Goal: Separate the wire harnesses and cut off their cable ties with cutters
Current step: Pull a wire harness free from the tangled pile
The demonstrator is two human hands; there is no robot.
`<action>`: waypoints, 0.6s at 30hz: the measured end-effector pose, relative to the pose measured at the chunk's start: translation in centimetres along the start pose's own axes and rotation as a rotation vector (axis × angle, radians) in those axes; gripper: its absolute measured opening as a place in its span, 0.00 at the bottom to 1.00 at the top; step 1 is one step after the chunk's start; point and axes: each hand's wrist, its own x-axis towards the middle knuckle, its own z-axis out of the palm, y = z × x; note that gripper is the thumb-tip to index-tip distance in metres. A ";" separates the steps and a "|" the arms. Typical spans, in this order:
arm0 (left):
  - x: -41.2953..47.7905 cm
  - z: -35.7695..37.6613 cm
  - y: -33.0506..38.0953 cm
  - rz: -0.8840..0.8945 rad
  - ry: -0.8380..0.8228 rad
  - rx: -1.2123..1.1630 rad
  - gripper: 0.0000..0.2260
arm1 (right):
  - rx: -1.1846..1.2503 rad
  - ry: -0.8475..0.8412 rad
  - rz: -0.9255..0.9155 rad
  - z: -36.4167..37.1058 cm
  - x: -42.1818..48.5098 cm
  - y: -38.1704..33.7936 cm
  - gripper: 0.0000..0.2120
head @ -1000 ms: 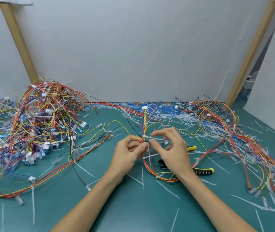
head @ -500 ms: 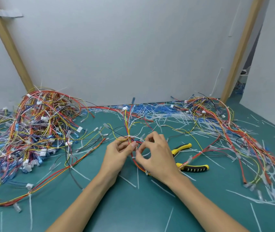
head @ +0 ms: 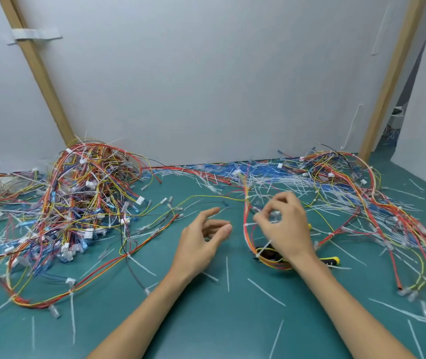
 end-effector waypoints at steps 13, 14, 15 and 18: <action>1.8 -10.4 -2.0 -0.049 0.088 0.769 0.20 | 0.019 0.115 0.200 -2.7 2.0 3.4 0.12; 1.7 -10.8 -2.3 -0.074 -0.003 0.820 0.18 | -0.007 0.105 0.194 -2.8 2.0 3.3 0.12; 1.7 -11.0 -2.5 -0.067 -0.050 0.839 0.15 | -0.047 0.090 0.191 -2.9 1.9 3.4 0.12; 1.8 -11.3 -2.3 -0.025 -0.065 0.834 0.06 | -0.210 0.053 0.160 -3.0 1.9 3.5 0.14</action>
